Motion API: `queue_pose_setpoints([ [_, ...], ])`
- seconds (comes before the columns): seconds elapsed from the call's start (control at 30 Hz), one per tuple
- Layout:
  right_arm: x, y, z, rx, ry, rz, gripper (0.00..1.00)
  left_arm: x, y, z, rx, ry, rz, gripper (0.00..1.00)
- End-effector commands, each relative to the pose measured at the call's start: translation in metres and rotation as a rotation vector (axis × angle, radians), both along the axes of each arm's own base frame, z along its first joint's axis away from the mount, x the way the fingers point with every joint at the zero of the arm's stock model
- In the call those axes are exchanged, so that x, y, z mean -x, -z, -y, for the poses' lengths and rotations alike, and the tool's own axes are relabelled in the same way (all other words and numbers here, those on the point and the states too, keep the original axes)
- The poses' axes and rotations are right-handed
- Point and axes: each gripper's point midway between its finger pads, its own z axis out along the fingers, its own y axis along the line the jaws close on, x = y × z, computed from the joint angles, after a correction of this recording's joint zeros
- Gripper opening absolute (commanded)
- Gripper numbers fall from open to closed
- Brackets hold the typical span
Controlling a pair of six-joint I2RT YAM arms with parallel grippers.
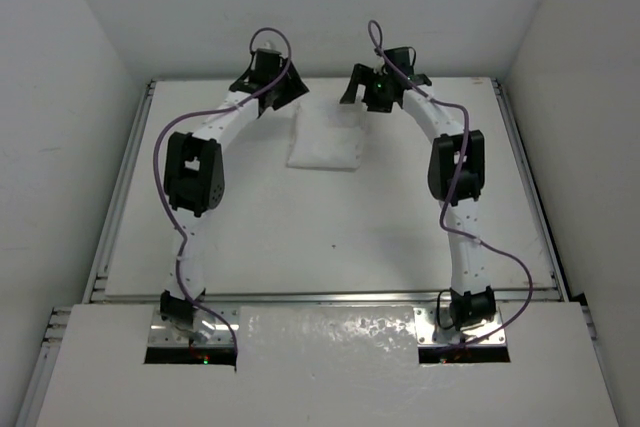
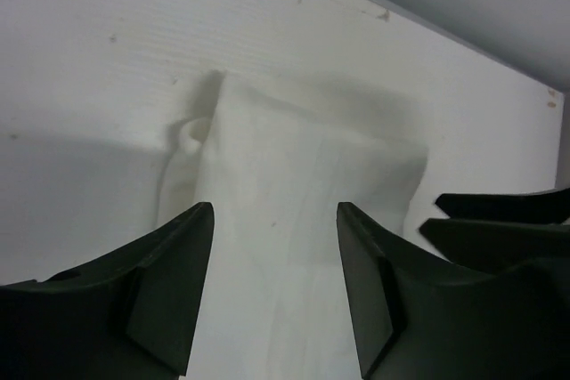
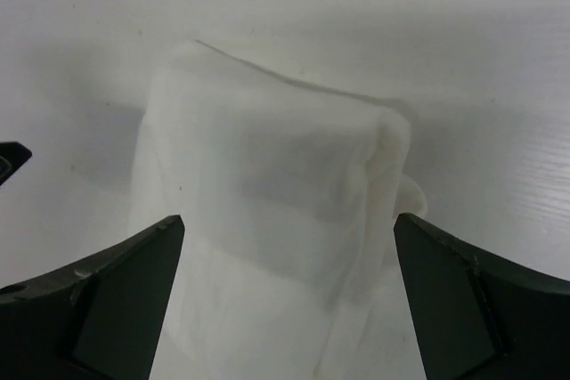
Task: Fold and stack the t-shirts
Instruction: Fold the long partially folded tshirt into a neat square, then smooth out wrinkles on the folded tshirt
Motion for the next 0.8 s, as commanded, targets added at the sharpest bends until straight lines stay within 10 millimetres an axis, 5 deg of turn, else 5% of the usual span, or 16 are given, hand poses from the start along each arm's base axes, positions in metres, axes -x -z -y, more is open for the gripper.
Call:
queue_pose_setpoints([
  [0.0, -0.019, -0.079, 0.016, 0.04, 0.04, 0.193, 0.99, 0.008, -0.043, -0.02, -0.039, -0.047, 0.11, 0.55],
  [0.03, -0.015, -0.081, 0.014, 0.036, 0.032, 0.193, 0.98, 0.014, -0.042, -0.02, -0.042, -0.038, 0.12, 0.53],
  [0.07, -0.012, -0.082, 0.012, 0.038, 0.015, 0.199, 0.94, 0.014, -0.065, -0.013, -0.007, -0.005, 0.201, 0.5],
  [0.1, -0.003, -0.08, 0.001, 0.017, -0.032, 0.201, 0.9, 0.021, -0.047, -0.008, 0.003, 0.036, 0.192, 0.5],
  [0.17, 0.004, -0.079, -0.01, -0.018, -0.086, 0.228, 0.75, 0.018, -0.046, 0.003, 0.037, 0.088, 0.23, 0.49],
  [0.2, 0.007, -0.066, -0.014, -0.048, -0.101, 0.237, 0.42, 0.012, -0.052, 0.007, 0.051, 0.1, 0.246, 0.49],
  [0.3, -0.005, -0.06, -0.021, -0.126, -0.152, 0.209, 0.0, 0.001, -0.036, 0.021, 0.099, 0.143, 0.226, 0.47],
  [0.43, -0.004, -0.037, -0.031, -0.279, -0.201, 0.153, 0.0, -0.001, -0.002, 0.024, 0.118, 0.132, 0.154, 0.39],
  [0.5, 0.012, -0.016, -0.033, -0.325, -0.195, 0.102, 0.0, 0.001, 0.011, 0.022, 0.115, 0.114, 0.117, 0.35],
  [0.53, 0.021, -0.007, -0.034, -0.344, -0.192, 0.063, 0.0, 0.007, 0.023, 0.021, 0.116, 0.111, 0.088, 0.28],
  [0.67, 0.097, 0.006, -0.038, -0.516, -0.201, 0.0, 0.0, 0.037, 0.052, 0.016, 0.105, 0.098, 0.018, 0.26],
  [0.77, 0.123, 0.028, -0.042, -0.6, -0.22, -0.083, 0.0, 0.061, 0.072, 0.019, 0.12, 0.103, -0.036, 0.27],
])
